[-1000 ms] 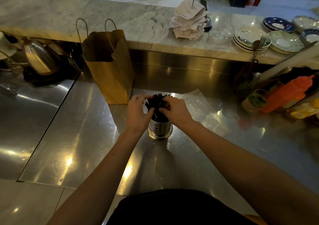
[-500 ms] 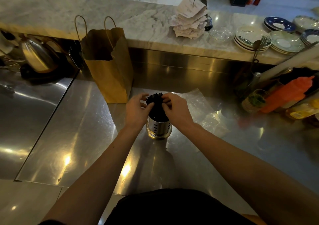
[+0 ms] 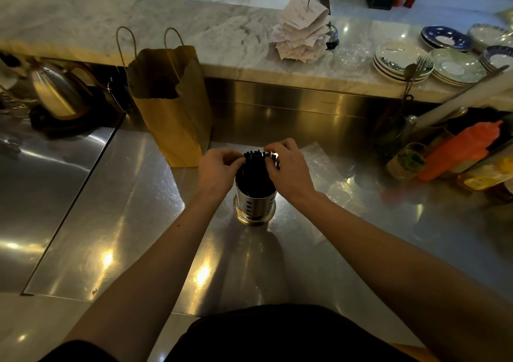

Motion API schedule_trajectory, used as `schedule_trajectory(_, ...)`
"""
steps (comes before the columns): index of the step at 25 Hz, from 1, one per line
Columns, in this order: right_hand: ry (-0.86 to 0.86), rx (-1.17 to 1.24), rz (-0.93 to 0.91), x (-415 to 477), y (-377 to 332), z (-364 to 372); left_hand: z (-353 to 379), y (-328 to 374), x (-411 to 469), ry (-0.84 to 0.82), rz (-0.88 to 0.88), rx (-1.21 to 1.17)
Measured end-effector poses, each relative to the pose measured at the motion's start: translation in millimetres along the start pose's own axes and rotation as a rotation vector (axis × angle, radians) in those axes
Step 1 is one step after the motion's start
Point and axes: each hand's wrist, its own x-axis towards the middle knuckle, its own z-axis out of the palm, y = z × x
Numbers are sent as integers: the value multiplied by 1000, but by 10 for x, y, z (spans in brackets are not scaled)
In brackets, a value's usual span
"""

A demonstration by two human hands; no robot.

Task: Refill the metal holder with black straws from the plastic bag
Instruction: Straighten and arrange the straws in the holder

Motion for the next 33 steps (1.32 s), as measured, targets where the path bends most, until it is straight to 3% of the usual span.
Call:
schedule_trajectory(10, -44, 22, -18, -3, 22, -34, 1, 22, -24, 77, 17, -23)
schedule_trajectory(17, 49, 106, -65, -8, -79, -107, -183, 219, 9, 218, 61, -165)
schedule_trajectory(20, -26, 150, -47, 35, -200, -124, -322, 369, 33, 277, 140, -103)
schedule_trajectory(24, -176, 319, 22, 71, -360, -188, -599, 567, 23, 472, 303, -67)
schedule_trajectory(29, -353, 310, 22, 79, -386, -269, -710, 610, -42, 575, 206, -263)
schedule_trajectory(33, -345, 297, 0, 36, -395, -313, -747, 560, -60, 661, 141, -347)
